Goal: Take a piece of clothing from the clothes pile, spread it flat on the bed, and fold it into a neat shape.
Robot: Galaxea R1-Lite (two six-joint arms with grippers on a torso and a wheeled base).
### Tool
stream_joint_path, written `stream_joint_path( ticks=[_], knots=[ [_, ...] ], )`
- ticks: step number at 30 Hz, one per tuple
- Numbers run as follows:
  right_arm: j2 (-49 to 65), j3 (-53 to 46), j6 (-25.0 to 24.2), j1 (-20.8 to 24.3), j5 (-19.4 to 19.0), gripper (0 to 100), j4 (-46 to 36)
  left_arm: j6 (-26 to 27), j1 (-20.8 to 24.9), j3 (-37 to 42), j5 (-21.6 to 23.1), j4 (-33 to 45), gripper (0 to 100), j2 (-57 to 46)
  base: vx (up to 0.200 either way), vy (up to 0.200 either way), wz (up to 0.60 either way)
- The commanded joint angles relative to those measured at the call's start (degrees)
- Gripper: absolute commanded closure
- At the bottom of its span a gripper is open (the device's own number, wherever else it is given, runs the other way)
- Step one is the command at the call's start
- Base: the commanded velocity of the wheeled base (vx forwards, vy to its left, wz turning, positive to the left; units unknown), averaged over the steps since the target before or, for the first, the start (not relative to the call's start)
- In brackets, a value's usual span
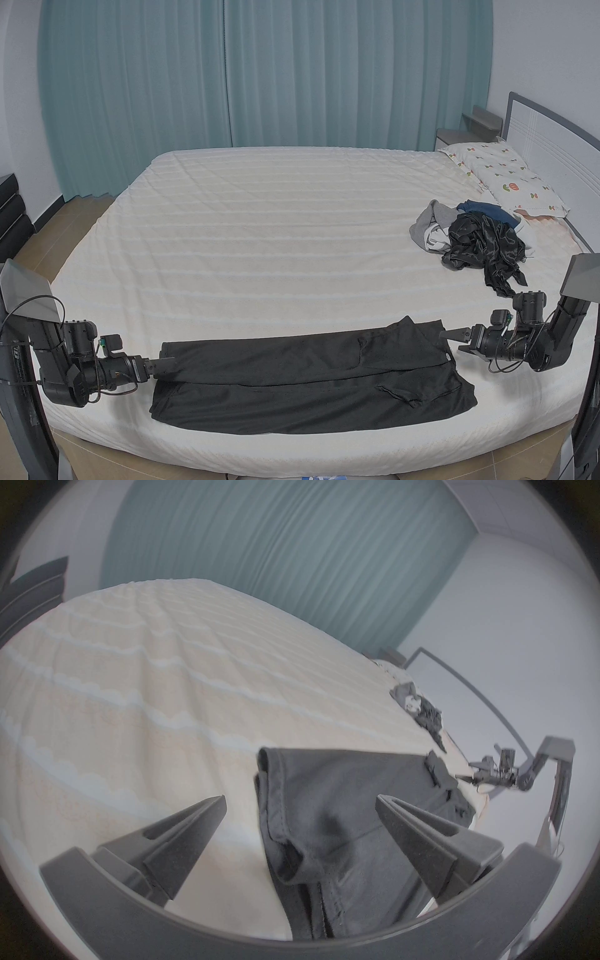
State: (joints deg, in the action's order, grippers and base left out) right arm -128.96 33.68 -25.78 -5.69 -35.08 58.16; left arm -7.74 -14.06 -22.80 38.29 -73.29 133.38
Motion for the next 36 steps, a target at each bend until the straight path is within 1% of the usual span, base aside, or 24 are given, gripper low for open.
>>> stream_joint_path(
  ticks=[1, 3, 5, 6, 8, 9, 13, 16, 25, 27, 28, 29, 36],
  knots=[
    [1.8, 4.1, -5.8, 0.7, 0.0, 0, 0.0, -10.5, 0.2, -4.2, -0.6, 0.3, 0, -3.0, 0.0, 0.0, 0.0],
    [0.3, 6.6, -9.1, 1.3, 0.0, 0, -0.5, -17.8, 2.4, -7.2, -2.4, 1.0, 0, -3.3, 0.0, 0.0, 0.0],
    [-2.3, 8.1, -12.8, 2.7, 0.6, 0, 0.2, -23.7, 4.5, -10.1, -7.4, 1.6, 0, -2.8, 0.0, 0.0, 0.0],
    [-3.5, 8.6, -14.5, 3.3, 0.7, 0, 0.5, -25.8, 5.7, -11.9, -10.4, 2.7, 0, -2.6, 0.0, 0.0, 0.0],
    [-3.5, 8.6, -14.5, 3.3, 0.7, 0, 0.5, -25.8, 5.7, -11.9, -10.4, 2.7, 0, -2.6, 0.0, 0.0, 0.0],
    [-5.9, 9.8, -16.7, 3.4, 0.8, 0, 1.6, -27.6, 7.8, -15.9, -15.4, 9.5, 0, -1.5, 0.0, 0.0, 0.0],
    [-6.8, 9.9, -16.7, 3.3, 0.8, 0, 1.7, -27.8, 8.5, -18.9, -15.9, 18.4, 0, -1.6, 0.0, 0.0, 0.0],
    [-7.1, 9.8, -16.7, 3.2, 0.8, 0, 1.7, -27.7, 8.8, -19.2, -16.1, 22.2, 0, -1.6, 0.0, 0.0, 0.0],
    [-8.9, 11.1, -16.8, 2.4, 0.9, 0, 2.8, -27.7, 8.9, -20.1, -16.1, 22.5, 0, -1.2, 0.0, 0.0, 0.0],
    [-9.4, 11.8, -16.8, 2.4, 1.2, 0, 2.8, -27.7, 8.9, -20.3, -16.2, 22.6, 0, -1.2, 0.0, 0.0, 0.0],
    [-9.7, 12.5, -16.8, 2.4, 2.0, 0, 2.7, -27.7, 8.9, -19.8, -16.2, 22.6, 0, -1.1, 0.0, 0.0, 0.0],
    [-9.9, 12.9, -16.8, 2.4, 2.5, 0, 2.8, -27.7, 8.9, -19.8, -16.3, 22.6, 100, -1.0, 0.0, 0.0, 0.0],
    [-10.9, 14.5, -16.8, 3.0, 3.1, 0, 2.7, -27.7, 8.5, -19.9, -16.3, 22.2, 100, -0.8, 0.0, 0.0, 0.0]
  ],
)
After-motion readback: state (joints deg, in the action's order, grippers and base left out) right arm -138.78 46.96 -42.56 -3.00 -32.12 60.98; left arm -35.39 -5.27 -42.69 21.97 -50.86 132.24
